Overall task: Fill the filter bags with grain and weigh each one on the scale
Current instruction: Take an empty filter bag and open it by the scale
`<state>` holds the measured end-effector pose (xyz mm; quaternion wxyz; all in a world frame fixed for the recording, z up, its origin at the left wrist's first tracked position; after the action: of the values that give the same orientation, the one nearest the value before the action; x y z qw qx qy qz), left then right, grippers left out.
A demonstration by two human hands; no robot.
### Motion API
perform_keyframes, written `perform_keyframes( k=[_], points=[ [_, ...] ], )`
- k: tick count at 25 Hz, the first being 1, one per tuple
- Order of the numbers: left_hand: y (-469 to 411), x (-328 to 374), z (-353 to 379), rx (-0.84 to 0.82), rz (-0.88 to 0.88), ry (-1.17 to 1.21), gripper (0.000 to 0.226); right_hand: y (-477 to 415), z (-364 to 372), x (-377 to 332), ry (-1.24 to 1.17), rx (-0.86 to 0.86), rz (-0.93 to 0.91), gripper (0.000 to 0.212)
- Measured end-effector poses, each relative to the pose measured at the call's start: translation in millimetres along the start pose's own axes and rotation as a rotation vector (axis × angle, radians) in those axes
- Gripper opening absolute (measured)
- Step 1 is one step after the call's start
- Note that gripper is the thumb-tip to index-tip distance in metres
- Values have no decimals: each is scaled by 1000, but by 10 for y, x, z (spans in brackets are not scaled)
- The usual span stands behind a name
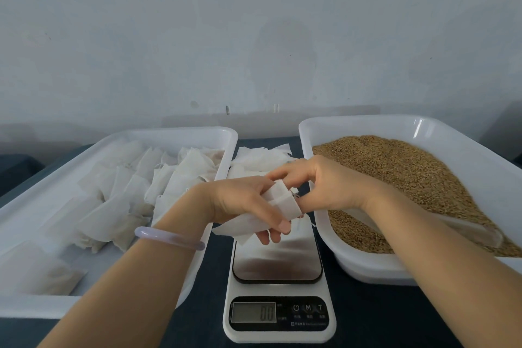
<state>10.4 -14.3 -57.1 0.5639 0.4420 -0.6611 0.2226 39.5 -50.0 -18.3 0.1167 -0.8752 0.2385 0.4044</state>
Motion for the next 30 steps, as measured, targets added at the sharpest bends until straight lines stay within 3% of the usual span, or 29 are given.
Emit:
perform_keyframes(
  k=[5,12,14,16,18,20,23,27,30],
  points=[
    [36,-91,-44,-19,-79,-53,34,45,-6,-12,12,-14,13,38],
    [64,-120,-41,-13,-149,-154,43,91,-74,-33,49,6,34,34],
    [60,-69,-54,4,-99,-138,35,190,-326,-30,37,98,40,26],
    [51,-11,-61,18,-34,-93,24,370,-719,171,74,236,138,20],
    [34,22,-63,24,13,-71,21,647,-1048,572,311,278,329,10],
    [18,38,-36,10,29,-58,19,1050,-1169,1106,545,142,605,17],
    [18,62,16,-17,34,-71,13,1514,-1122,1612,526,16,839,26],
    [17,69,-16,52,36,-29,26,1502,-1126,1635,480,147,764,19],
    [37,56,-15,65,34,-24,29,1452,-1301,1457,561,351,675,21]
  ],
)
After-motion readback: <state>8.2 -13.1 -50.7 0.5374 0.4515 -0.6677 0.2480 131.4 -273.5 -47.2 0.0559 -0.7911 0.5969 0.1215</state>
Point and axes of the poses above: each hand's wrist, its own y-axis away from the middle knuckle, its own z-axis out of the palm, x = y × z, the point moved 10 cm from there along -y, towards the middle knuckle, and after that the axes turned 7 degrees about z, right-handed, at the moved point
